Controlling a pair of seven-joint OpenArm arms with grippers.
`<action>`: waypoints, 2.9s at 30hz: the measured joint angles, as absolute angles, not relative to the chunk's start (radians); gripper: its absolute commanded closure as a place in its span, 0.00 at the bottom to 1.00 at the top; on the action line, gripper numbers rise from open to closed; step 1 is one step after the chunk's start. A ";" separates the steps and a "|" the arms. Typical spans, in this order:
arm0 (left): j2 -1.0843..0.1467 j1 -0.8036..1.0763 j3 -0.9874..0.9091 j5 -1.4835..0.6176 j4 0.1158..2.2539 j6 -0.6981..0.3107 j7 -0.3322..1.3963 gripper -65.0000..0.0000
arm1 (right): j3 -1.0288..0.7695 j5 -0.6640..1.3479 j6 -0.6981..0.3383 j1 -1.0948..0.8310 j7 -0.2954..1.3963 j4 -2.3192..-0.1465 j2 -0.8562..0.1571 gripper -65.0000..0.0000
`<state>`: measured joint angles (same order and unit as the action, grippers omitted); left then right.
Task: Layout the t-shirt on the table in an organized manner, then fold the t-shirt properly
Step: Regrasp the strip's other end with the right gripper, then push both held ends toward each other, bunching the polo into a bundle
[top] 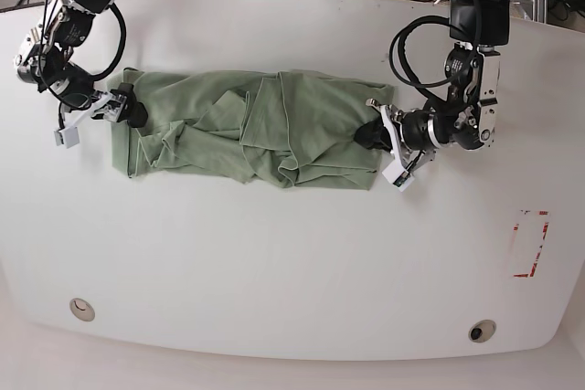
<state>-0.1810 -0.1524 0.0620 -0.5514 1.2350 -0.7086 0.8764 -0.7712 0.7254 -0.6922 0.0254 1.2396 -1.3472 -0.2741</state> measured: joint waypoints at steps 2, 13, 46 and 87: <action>-0.181 -0.152 0.062 -0.551 1.235 -0.709 0.877 1.00 | -0.769 0.727 -0.692 0.021 1.235 -1.347 -0.272 0.00; -0.180 -0.152 0.062 -0.551 1.235 -0.709 0.877 1.00 | -0.663 0.757 -0.702 0.014 1.201 -1.358 -0.222 0.00; -0.187 -0.158 0.115 -0.550 1.239 -0.705 0.870 1.00 | -0.649 0.601 -0.691 0.111 1.227 -1.356 -0.166 1.00; -0.055 -0.177 0.243 -0.528 1.231 -0.645 0.892 1.00 | -0.314 0.609 -0.696 -0.095 1.362 -1.997 -0.093 1.00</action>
<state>-0.0547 -0.1772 0.2432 -0.5282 1.2312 -0.6445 0.8925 -0.3138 0.6094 -0.6964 -0.0952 1.3617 -1.9972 -0.0929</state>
